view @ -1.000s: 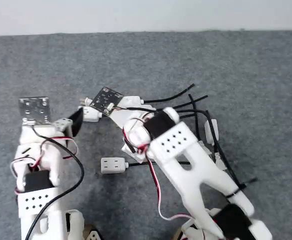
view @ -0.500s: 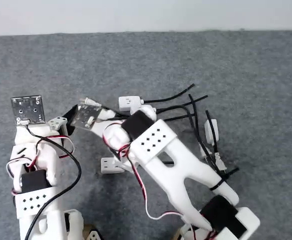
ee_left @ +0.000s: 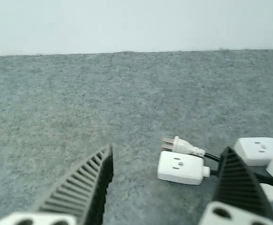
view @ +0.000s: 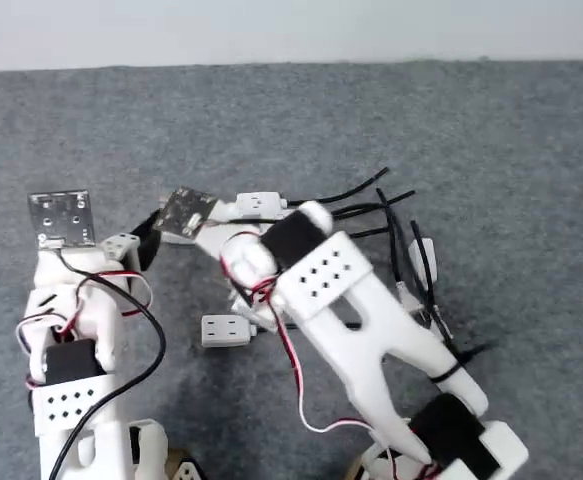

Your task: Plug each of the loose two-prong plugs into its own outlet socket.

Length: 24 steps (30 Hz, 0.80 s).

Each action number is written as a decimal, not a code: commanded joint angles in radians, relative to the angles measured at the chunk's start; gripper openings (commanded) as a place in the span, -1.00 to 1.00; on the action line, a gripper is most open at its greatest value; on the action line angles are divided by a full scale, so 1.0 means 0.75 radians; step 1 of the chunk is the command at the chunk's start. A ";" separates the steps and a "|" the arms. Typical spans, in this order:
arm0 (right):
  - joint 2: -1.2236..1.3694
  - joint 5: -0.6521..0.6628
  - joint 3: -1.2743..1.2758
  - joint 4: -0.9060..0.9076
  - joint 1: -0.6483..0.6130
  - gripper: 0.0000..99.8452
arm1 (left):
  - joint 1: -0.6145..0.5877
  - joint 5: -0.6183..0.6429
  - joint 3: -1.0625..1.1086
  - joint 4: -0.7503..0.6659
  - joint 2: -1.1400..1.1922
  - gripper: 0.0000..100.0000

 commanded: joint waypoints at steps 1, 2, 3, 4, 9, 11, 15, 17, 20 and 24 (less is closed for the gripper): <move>-0.122 0.006 -0.004 -0.026 0.056 -0.98 | 0.143 -0.037 0.009 0.006 -0.010 -0.30; -0.138 0.006 -0.004 -0.026 0.060 -0.98 | 0.170 -0.049 0.019 0.004 -0.012 -0.30; -0.154 0.006 -0.004 -0.026 0.060 -0.98 | 0.190 -0.055 0.032 0.004 -0.014 -0.30; -0.171 0.006 -0.004 -0.024 0.060 -0.98 | 0.205 -0.057 0.038 0.004 -0.018 -0.30; -0.220 0.006 -0.004 0.007 0.062 -0.98 | 0.221 -0.059 0.044 0.004 -0.016 -0.30; -0.224 0.008 -0.004 0.026 0.062 -0.98 | 0.221 -0.061 0.046 0.004 -0.018 -0.30; -0.218 0.008 0.063 -0.021 0.060 -0.98 | 0.223 -0.061 0.042 0.004 -0.018 -0.30; -0.218 0.008 0.137 -0.081 0.060 -0.98 | 0.225 -0.059 0.036 0.010 -0.018 -0.30; -0.218 0.010 0.252 -0.175 0.060 -0.98 | 0.252 -0.061 0.001 0.049 -0.018 -0.30; -0.218 0.010 0.309 -0.232 0.056 -0.98 | 0.354 -0.088 -0.058 0.151 -0.018 -0.30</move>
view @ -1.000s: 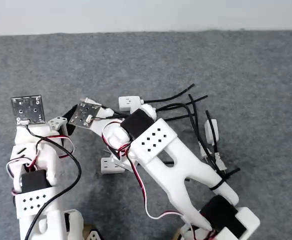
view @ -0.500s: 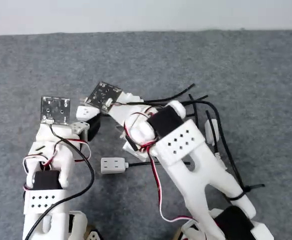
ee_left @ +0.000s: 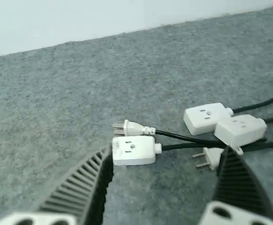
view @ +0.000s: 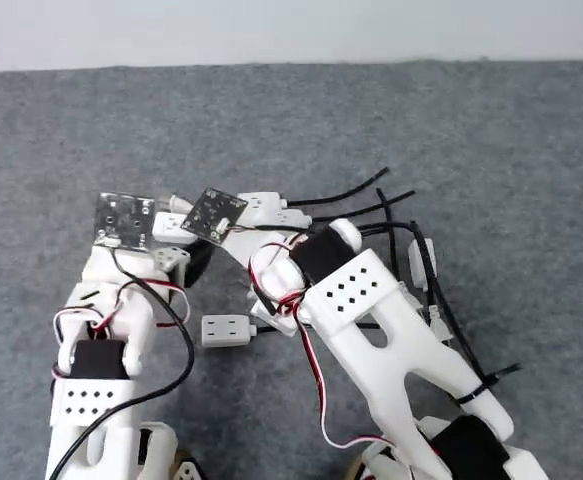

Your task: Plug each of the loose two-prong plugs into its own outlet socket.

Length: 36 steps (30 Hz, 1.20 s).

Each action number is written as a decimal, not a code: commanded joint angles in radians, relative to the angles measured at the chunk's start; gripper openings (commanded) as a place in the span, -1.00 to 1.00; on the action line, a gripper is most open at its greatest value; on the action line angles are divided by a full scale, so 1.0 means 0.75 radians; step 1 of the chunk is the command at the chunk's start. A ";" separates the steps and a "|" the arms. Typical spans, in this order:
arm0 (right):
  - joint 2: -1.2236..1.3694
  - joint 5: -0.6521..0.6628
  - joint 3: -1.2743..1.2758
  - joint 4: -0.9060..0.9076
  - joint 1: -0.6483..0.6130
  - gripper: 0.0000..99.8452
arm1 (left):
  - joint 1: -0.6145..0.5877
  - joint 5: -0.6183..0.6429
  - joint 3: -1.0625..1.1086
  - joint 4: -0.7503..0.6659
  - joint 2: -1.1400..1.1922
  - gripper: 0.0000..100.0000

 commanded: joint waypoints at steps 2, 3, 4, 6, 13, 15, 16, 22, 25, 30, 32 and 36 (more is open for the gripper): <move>-0.054 0.010 -0.002 -0.054 0.013 -0.98 | 0.149 -0.033 -0.099 0.106 -0.020 -0.30; -0.054 0.010 -0.002 -0.054 0.013 -0.98 | 0.172 -0.037 -0.099 0.117 -0.020 -0.30; -0.054 0.010 -0.002 -0.054 0.013 -0.98 | 0.190 -0.051 -0.099 0.125 -0.020 -0.30; -0.054 0.010 -0.002 -0.054 0.013 -0.98 | 0.219 -0.072 -0.099 0.145 -0.020 -0.30; -0.054 0.012 -0.004 -0.054 0.013 -0.98 | 0.237 -0.088 -0.097 0.166 -0.020 -0.30; -0.054 0.010 -0.004 -0.054 0.013 -0.98 | 0.231 -0.088 -0.097 0.166 -0.020 -0.30; -0.054 0.010 -0.004 -0.054 0.013 -0.98 | 0.227 -0.088 -0.101 0.166 -0.020 -0.30; -0.054 0.012 -0.002 -0.054 0.019 -0.98 | 0.223 -0.088 -0.242 0.272 -0.020 -0.30; -0.054 0.010 -0.002 -0.054 0.019 -0.98 | 0.198 -0.088 -0.345 0.342 -0.020 -0.30; -0.054 0.008 -0.002 -0.054 0.019 -0.98 | 0.203 -0.088 -0.361 0.397 -0.020 -0.30; -0.054 0.008 -0.002 -0.054 0.019 -0.98 | 0.203 -0.086 -0.355 0.407 -0.020 -0.30; -0.054 0.008 -0.002 -0.075 0.019 -0.98 | 0.266 -0.086 -0.341 0.438 -0.020 -0.30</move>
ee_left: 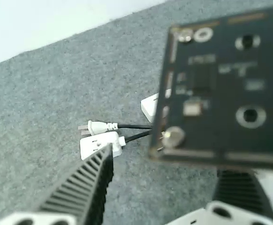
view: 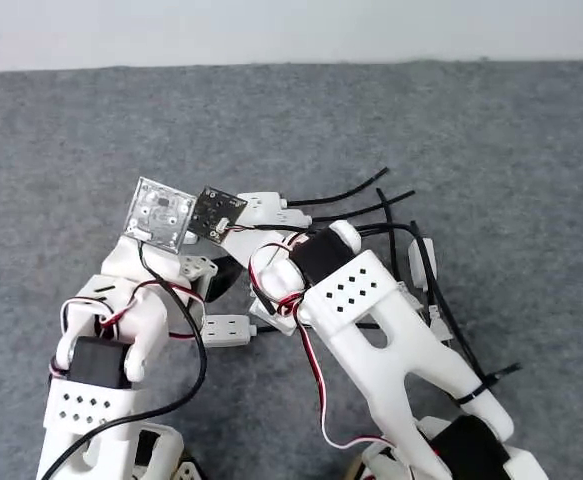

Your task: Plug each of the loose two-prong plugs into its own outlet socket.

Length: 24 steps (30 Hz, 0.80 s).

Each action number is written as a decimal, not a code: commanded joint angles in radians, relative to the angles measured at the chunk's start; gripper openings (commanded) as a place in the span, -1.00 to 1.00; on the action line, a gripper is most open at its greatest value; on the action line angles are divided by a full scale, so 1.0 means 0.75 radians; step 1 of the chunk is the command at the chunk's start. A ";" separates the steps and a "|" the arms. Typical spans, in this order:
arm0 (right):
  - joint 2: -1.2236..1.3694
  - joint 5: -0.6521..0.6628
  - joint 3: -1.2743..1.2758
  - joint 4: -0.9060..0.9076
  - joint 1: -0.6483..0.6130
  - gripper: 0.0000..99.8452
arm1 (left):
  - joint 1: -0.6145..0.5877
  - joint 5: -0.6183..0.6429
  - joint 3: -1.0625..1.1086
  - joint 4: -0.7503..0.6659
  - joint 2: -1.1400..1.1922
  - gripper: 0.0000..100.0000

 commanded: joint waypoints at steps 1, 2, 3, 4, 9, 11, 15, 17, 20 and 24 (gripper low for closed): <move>-0.054 0.008 -0.010 -0.040 0.019 -0.98 | 0.074 -0.014 -0.048 0.043 -0.020 -0.30; -0.054 0.008 -0.010 -0.040 0.019 -0.98 | 0.090 -0.014 -0.054 0.057 -0.020 -0.30; -0.056 0.008 -0.010 -0.040 0.019 -0.98 | 0.096 -0.014 -0.056 0.068 -0.023 -0.30; -0.056 0.008 -0.010 -0.040 0.021 -0.98 | 0.098 -0.014 -0.058 0.070 -0.023 -0.30; -0.054 0.010 -0.010 -0.040 0.021 -0.98 | 0.094 -0.018 -0.056 0.096 -0.131 -0.30; -0.054 0.008 -0.010 -0.040 0.021 -0.98 | 0.102 -0.027 -0.056 0.135 -0.207 -0.30; -0.054 0.006 -0.010 -0.040 0.021 -0.98 | 0.100 -0.045 -0.056 0.190 -0.338 -0.30; -0.054 0.006 -0.010 -0.040 0.021 -0.98 | 0.100 -0.045 -0.050 0.211 -0.378 -0.30; -0.056 0.002 -0.010 -0.040 0.019 -0.98 | 0.096 -0.045 -0.044 0.215 -0.391 -0.30; -0.069 -0.027 -0.014 -0.026 0.011 -0.98 | 0.094 -0.045 0.013 0.180 -0.366 -0.30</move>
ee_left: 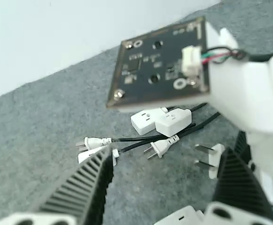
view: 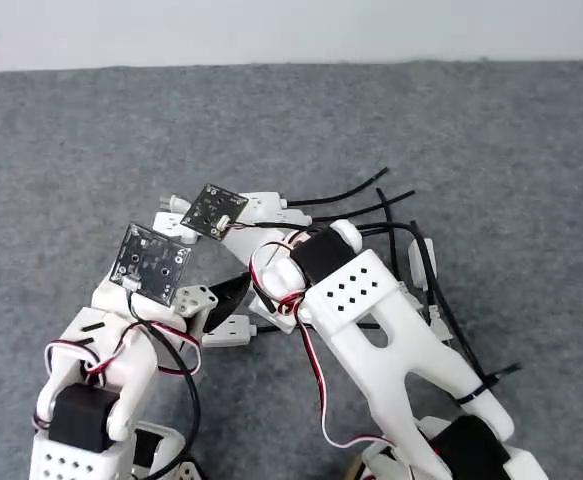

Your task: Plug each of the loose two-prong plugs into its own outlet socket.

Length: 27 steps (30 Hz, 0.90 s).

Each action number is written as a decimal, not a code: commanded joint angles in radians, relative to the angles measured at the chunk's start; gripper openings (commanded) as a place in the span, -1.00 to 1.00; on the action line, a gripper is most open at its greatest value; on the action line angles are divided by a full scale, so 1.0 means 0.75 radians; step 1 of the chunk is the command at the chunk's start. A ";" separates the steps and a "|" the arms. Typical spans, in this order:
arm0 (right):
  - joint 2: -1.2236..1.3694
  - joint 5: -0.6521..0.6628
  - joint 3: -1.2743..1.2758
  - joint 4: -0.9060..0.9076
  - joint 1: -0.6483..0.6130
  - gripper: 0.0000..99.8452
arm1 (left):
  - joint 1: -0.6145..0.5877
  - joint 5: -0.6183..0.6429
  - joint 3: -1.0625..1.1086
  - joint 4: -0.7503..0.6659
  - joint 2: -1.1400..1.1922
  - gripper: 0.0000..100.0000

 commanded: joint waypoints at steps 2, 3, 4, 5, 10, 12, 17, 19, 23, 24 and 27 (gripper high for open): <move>-0.069 -0.023 -0.016 -0.007 0.005 -0.98 | 0.004 -0.014 0.058 -0.070 0.002 -0.30; -0.069 -0.020 -0.016 -0.007 0.005 -0.98 | 0.004 -0.014 0.077 -0.088 0.006 -0.30; -0.069 -0.020 -0.018 -0.007 0.009 -0.98 | 0.002 -0.014 0.095 -0.104 0.006 -0.30; -0.071 -0.020 -0.020 -0.007 0.011 -0.98 | 0.002 -0.014 0.109 -0.115 0.006 -0.30; -0.071 -0.018 -0.023 -0.009 0.013 -0.98 | 0.002 -0.014 0.181 -0.170 0.006 -0.30; -0.071 -0.018 -0.023 -0.007 0.013 -0.98 | 0.002 -0.018 0.210 -0.192 0.006 -0.30; -0.103 -0.016 -0.020 -0.007 0.013 -0.98 | 0.002 -0.053 0.304 -0.264 0.006 -0.30; -0.148 -0.016 -0.020 -0.005 0.013 -0.98 | 0.002 -0.053 0.334 -0.291 0.006 -0.30; -0.212 -0.018 -0.012 0.007 0.011 -0.98 | 0.002 -0.049 0.347 -0.305 0.006 -0.30; -0.214 -0.018 -0.012 0.019 0.009 -0.98 | 0.002 -0.047 0.349 -0.305 0.006 -0.30; -0.216 -0.016 -0.012 0.046 0.007 -0.98 | 0.004 -0.045 0.371 -0.325 0.006 -0.30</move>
